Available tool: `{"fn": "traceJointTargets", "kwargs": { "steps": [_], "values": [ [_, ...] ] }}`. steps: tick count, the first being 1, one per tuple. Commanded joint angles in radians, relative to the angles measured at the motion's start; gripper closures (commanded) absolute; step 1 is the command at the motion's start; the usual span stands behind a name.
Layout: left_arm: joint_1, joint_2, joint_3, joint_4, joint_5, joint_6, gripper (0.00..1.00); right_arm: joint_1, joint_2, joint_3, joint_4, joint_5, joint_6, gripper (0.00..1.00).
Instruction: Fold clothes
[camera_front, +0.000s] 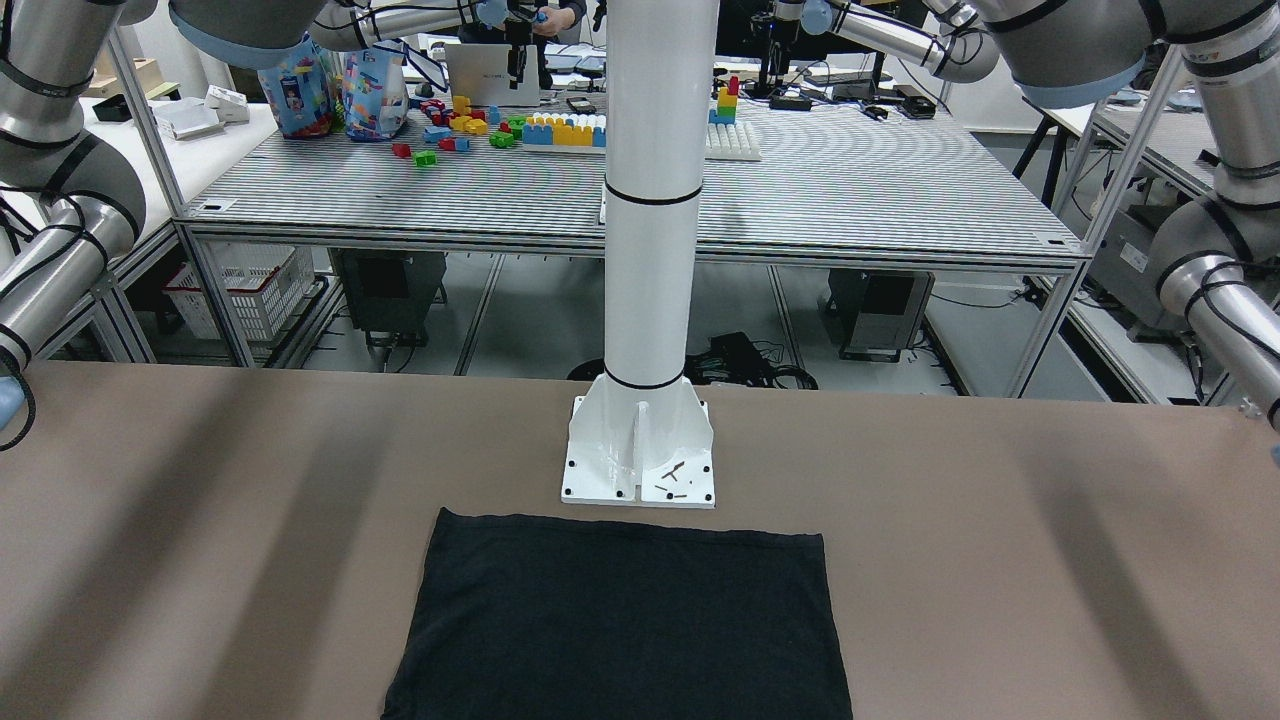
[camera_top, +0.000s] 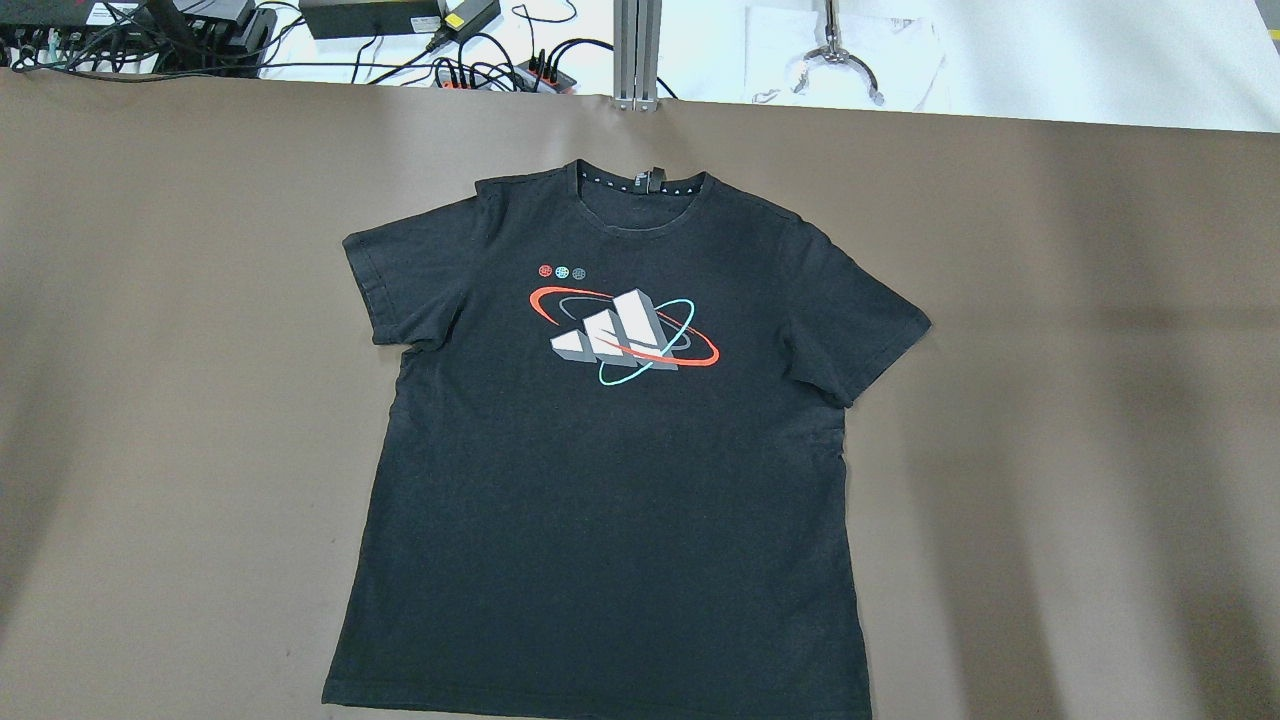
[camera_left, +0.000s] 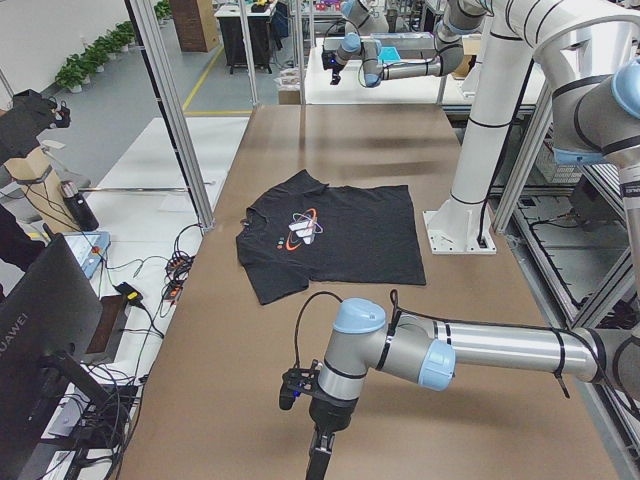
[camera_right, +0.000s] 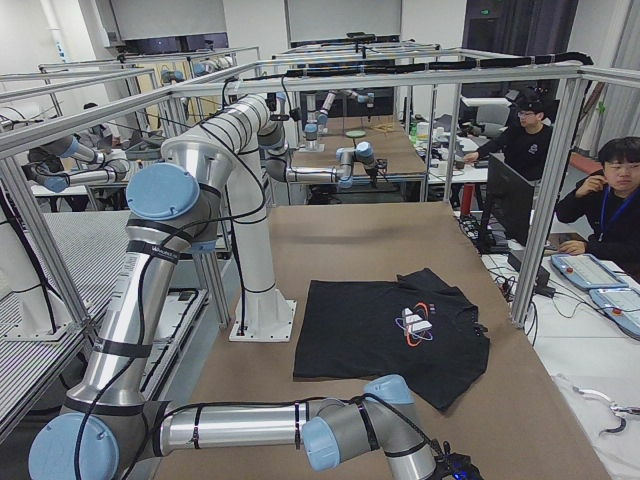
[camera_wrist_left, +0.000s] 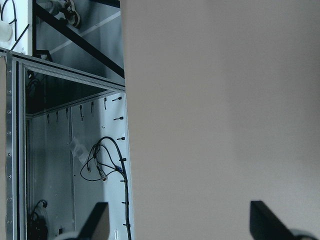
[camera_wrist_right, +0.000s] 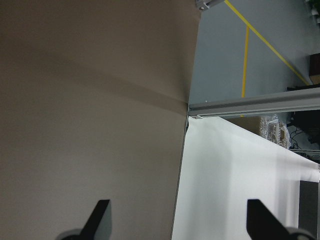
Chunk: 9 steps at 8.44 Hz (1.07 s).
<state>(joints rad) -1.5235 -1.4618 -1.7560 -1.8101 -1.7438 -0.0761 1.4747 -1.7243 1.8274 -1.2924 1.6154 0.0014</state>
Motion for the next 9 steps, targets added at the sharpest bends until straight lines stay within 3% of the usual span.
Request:
{"fn": "traceJointTargets", "kwargs": {
  "steps": [1, 9],
  "values": [
    [0.000, 0.004, 0.001, -0.002, 0.006, 0.012, 0.00, 0.001, -0.004, 0.056, -0.059, 0.001, 0.002, 0.05],
    [0.002, 0.001, 0.000, 0.000, 0.003, 0.001, 0.00, 0.001, -0.004, 0.059, -0.059, 0.001, 0.002, 0.05]
  ]
}}
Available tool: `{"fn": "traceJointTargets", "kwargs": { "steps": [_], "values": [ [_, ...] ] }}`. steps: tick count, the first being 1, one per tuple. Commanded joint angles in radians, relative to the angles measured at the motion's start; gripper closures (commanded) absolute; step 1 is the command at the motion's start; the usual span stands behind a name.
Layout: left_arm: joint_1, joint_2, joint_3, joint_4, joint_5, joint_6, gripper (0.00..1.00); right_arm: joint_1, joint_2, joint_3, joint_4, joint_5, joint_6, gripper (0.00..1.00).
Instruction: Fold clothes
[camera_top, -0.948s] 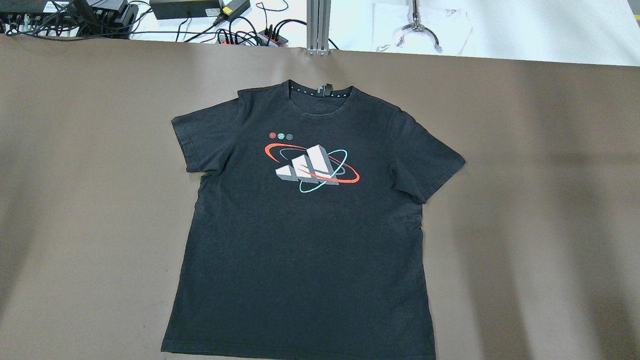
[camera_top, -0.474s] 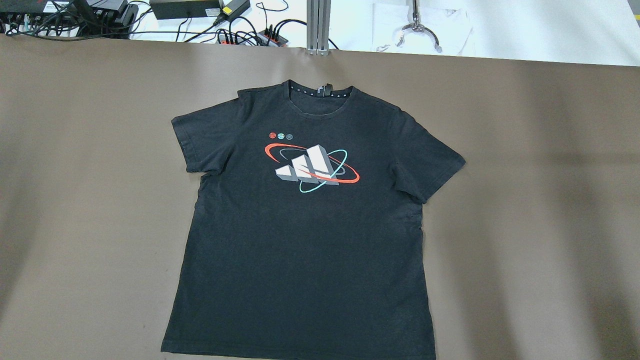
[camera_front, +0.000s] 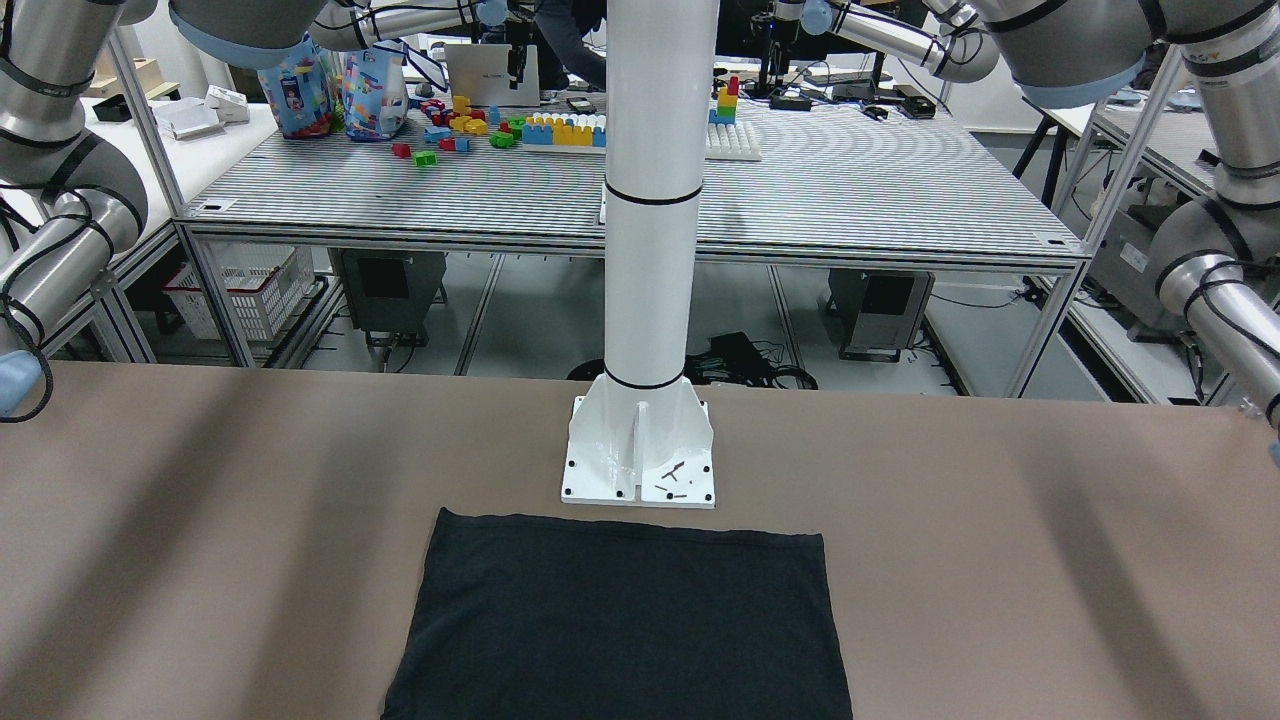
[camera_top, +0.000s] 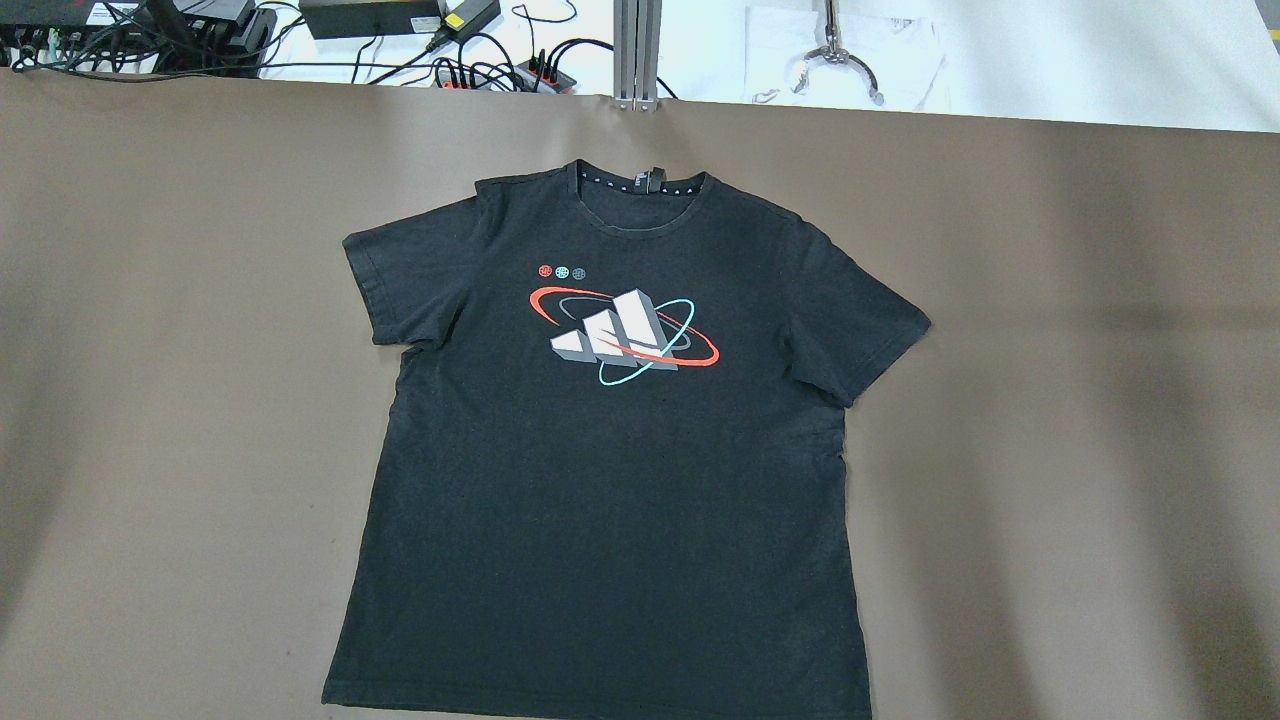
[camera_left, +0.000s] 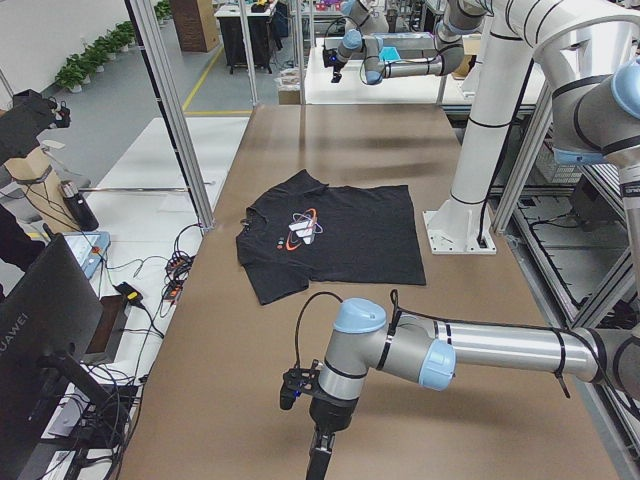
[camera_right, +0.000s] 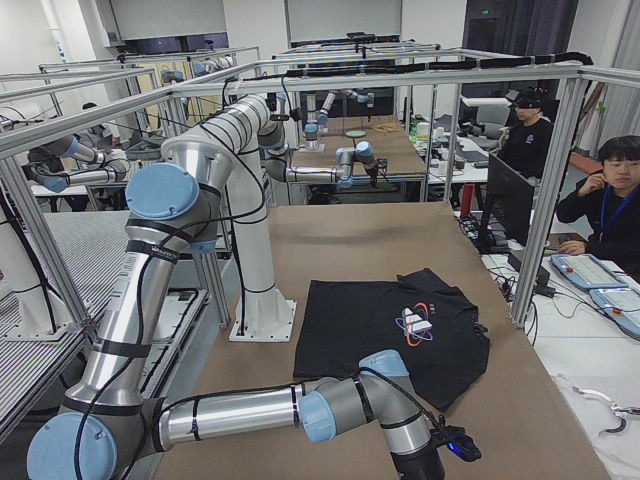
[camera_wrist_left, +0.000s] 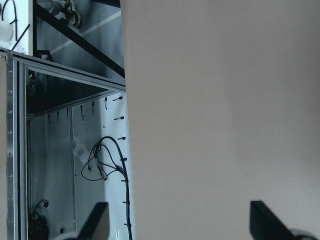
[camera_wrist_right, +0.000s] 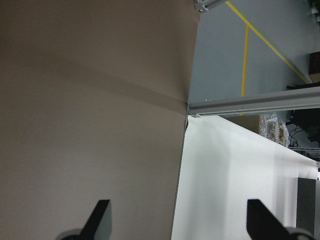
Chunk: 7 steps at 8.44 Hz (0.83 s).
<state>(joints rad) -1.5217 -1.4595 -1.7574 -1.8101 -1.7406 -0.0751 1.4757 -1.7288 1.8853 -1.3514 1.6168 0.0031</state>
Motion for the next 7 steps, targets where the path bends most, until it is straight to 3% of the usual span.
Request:
{"fn": "traceJointTargets", "kwargs": {
  "steps": [1, 7],
  "values": [
    [0.000, 0.001, 0.000, 0.000, 0.000, 0.000, 0.00, 0.000, 0.000, 0.002, 0.002, 0.000, 0.000, 0.05],
    [0.000, -0.004, -0.005, -0.130, -0.004, -0.037, 0.00, -0.005, -0.004, 0.018, 0.061, 0.020, -0.023, 0.05]
  ]
}}
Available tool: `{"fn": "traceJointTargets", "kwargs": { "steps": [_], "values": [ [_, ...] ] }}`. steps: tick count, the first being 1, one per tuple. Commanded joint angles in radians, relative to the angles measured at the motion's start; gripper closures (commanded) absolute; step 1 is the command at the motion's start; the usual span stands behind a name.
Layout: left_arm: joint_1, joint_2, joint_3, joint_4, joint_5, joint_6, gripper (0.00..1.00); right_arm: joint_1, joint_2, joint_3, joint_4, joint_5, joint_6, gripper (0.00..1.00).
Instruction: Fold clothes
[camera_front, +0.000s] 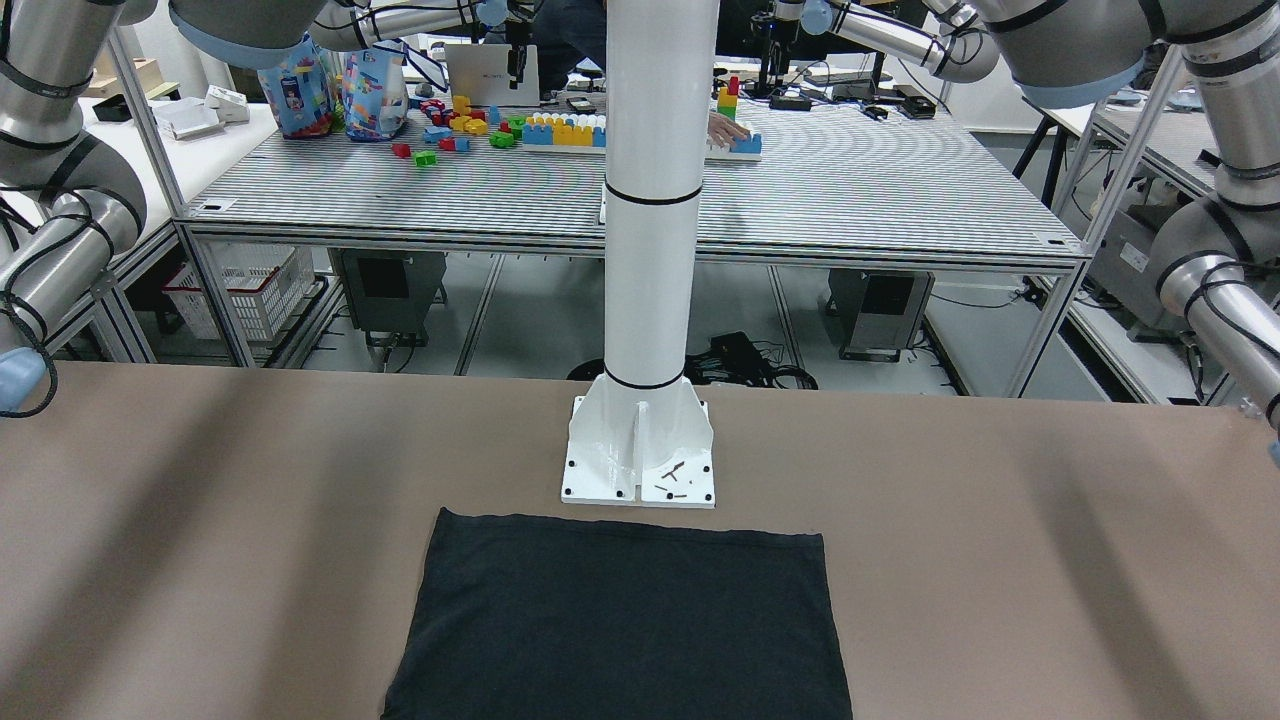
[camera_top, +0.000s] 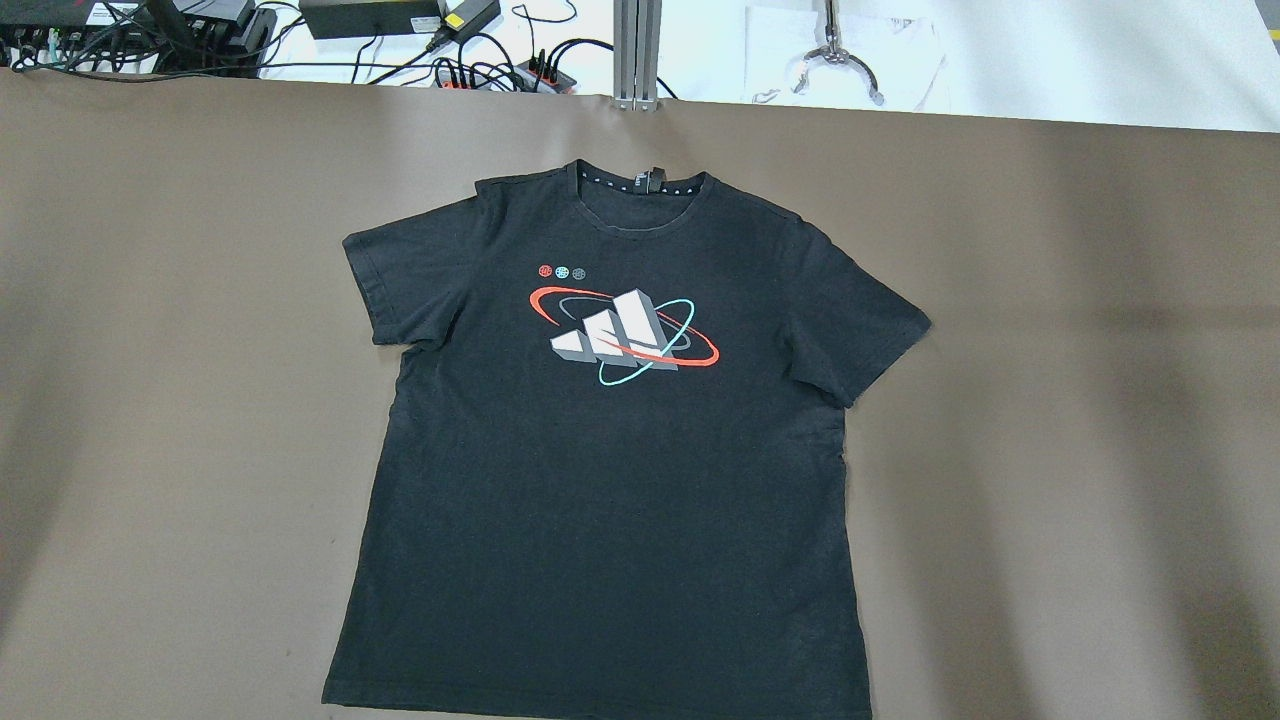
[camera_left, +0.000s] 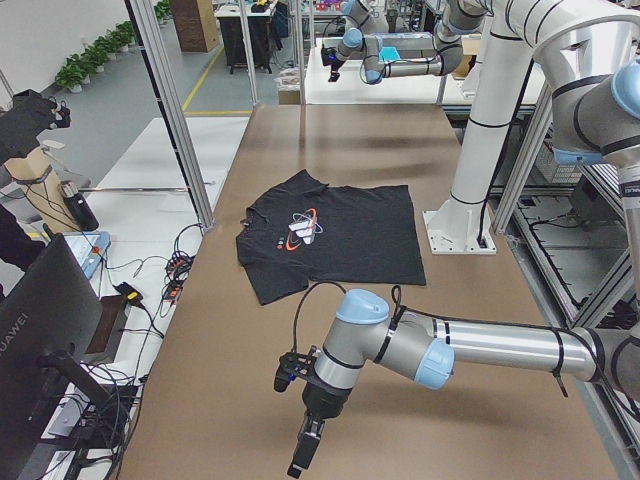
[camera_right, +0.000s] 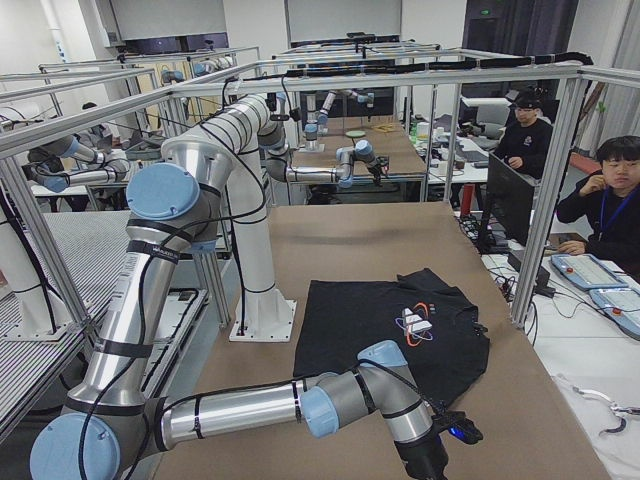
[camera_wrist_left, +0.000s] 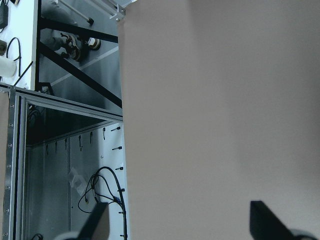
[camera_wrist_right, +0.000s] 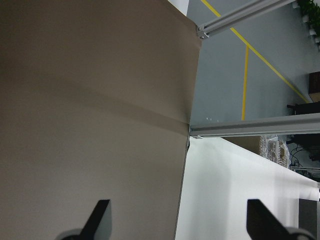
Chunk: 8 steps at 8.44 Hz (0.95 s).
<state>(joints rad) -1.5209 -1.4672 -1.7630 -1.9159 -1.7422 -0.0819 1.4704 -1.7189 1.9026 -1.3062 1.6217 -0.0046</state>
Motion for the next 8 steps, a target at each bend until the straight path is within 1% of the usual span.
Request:
{"fn": "traceJointTargets", "kwargs": {
  "steps": [1, 3, 4, 6, 7, 8],
  "values": [
    [-0.001, 0.008, 0.007, -0.096, -0.043, -0.010, 0.00, 0.001, -0.034, 0.001, 0.036, 0.021, -0.049, 0.05],
    [-0.001, 0.007, 0.109, -0.226, -0.227, -0.018, 0.00, 0.001, -0.036, -0.004, 0.038, 0.026, -0.197, 0.05],
    [0.002, -0.007, 0.132, -0.245, -0.223, -0.021, 0.00, 0.001, -0.057, 0.000, 0.045, 0.041, -0.254, 0.05],
    [-0.001, -0.010, 0.151, -0.242, -0.218, -0.025, 0.00, 0.001, -0.065, -0.003, 0.084, 0.058, -0.246, 0.05],
    [-0.001, -0.016, 0.169, -0.244, -0.226, -0.044, 0.00, 0.001, -0.065, -0.013, 0.084, 0.066, -0.180, 0.05],
    [0.002, -0.044, 0.184, -0.227, -0.223, -0.085, 0.00, -0.001, -0.053, -0.014, 0.084, 0.069, -0.069, 0.06]
  ]
}}
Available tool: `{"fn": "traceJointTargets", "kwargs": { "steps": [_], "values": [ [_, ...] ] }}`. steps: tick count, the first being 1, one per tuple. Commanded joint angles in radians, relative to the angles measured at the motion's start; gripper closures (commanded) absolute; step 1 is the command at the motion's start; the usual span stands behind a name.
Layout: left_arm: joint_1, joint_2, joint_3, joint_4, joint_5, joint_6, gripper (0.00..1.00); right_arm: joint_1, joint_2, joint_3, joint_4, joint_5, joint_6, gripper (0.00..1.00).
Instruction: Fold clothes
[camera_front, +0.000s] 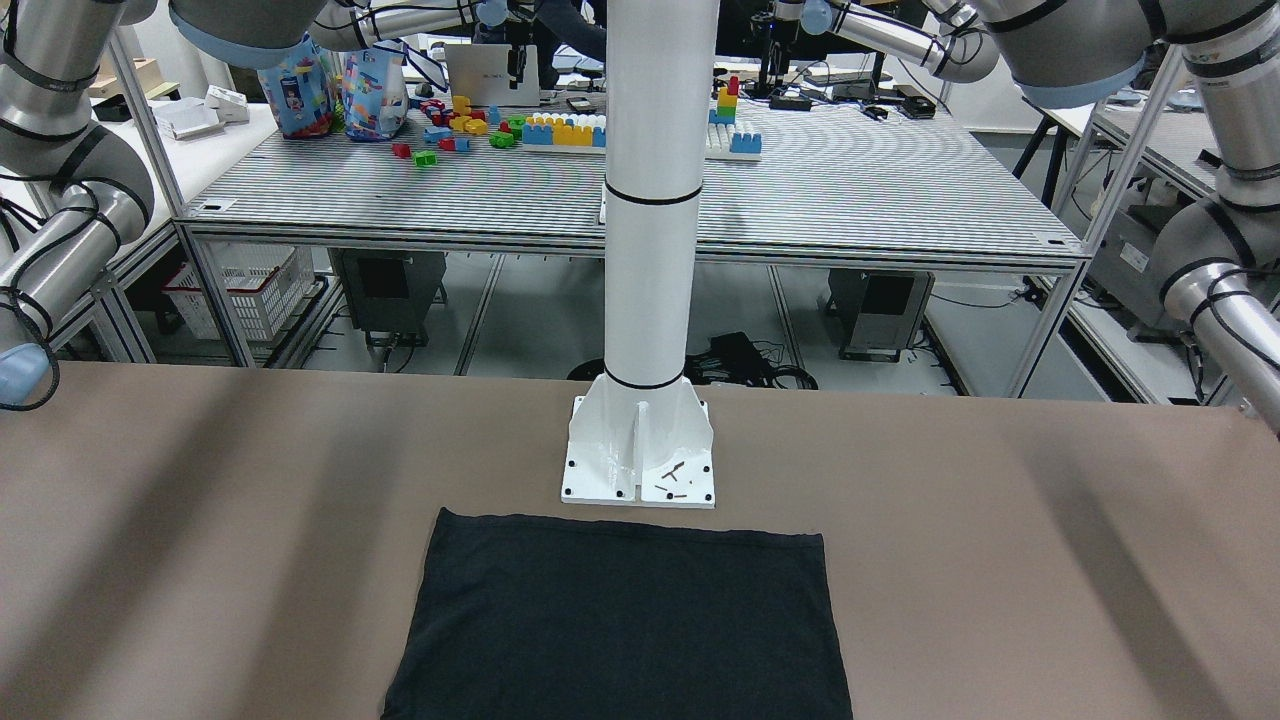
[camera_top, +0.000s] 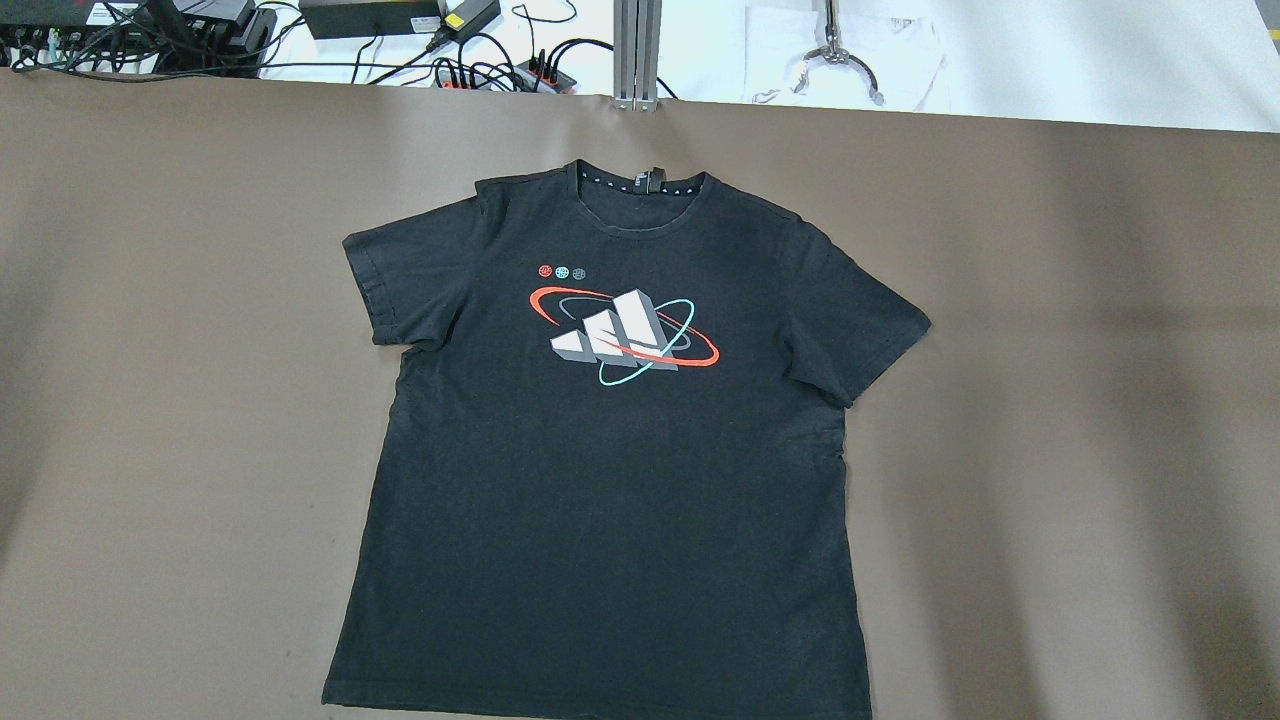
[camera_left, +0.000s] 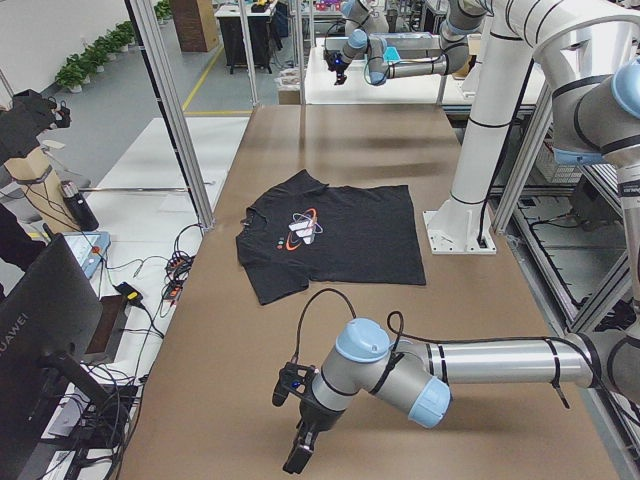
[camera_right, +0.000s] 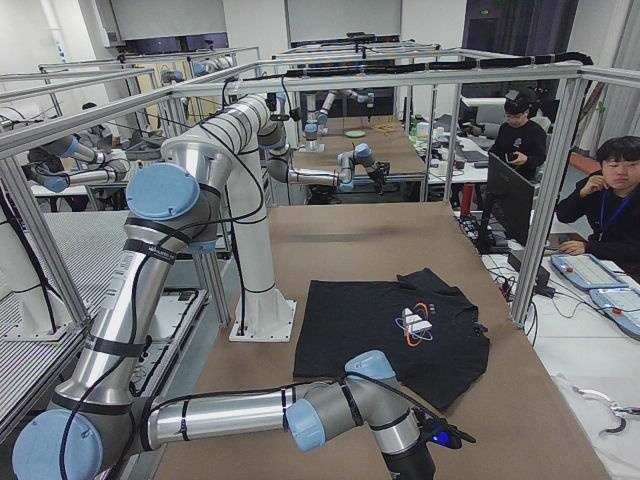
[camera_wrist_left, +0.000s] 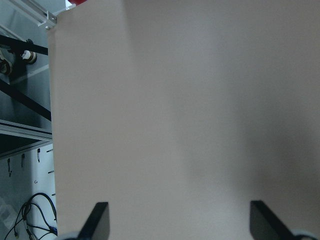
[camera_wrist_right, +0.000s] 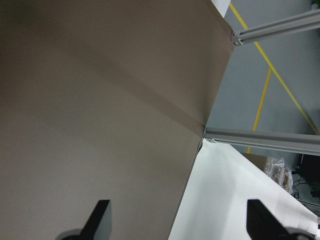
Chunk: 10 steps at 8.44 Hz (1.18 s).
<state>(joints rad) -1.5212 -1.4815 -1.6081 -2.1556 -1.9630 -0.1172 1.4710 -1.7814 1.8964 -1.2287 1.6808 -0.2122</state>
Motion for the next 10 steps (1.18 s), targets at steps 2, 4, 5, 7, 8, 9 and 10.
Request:
{"fn": "traceJointTargets", "kwargs": {
  "steps": [2, 4, 5, 7, 8, 9, 10],
  "values": [
    [0.004, -0.147, 0.123, 0.008, -0.013, -0.163, 0.00, -0.004, 0.092, -0.029, -0.021, 0.023, 0.182, 0.06],
    [0.021, -0.164, 0.171, -0.074, -0.011, -0.118, 0.00, -0.015, 0.129, -0.054, -0.021, 0.034, 0.189, 0.06],
    [0.056, -0.215, 0.198, -0.079, -0.022, -0.119, 0.00, -0.029, 0.163, -0.100, -0.017, 0.072, 0.238, 0.06],
    [0.107, -0.327, 0.307, -0.081, -0.085, -0.117, 0.00, -0.113, 0.293, -0.205, -0.009, 0.109, 0.379, 0.06],
    [0.151, -0.365, 0.359, -0.084, -0.115, -0.125, 0.00, -0.159, 0.351, -0.258, 0.000, 0.135, 0.446, 0.05],
    [0.164, -0.403, 0.381, -0.084, -0.141, -0.165, 0.00, -0.219, 0.378, -0.291, 0.056, 0.146, 0.521, 0.05],
    [0.206, -0.431, 0.381, -0.084, -0.164, -0.177, 0.01, -0.282, 0.388, -0.321, 0.121, 0.146, 0.619, 0.06]
  ]
}}
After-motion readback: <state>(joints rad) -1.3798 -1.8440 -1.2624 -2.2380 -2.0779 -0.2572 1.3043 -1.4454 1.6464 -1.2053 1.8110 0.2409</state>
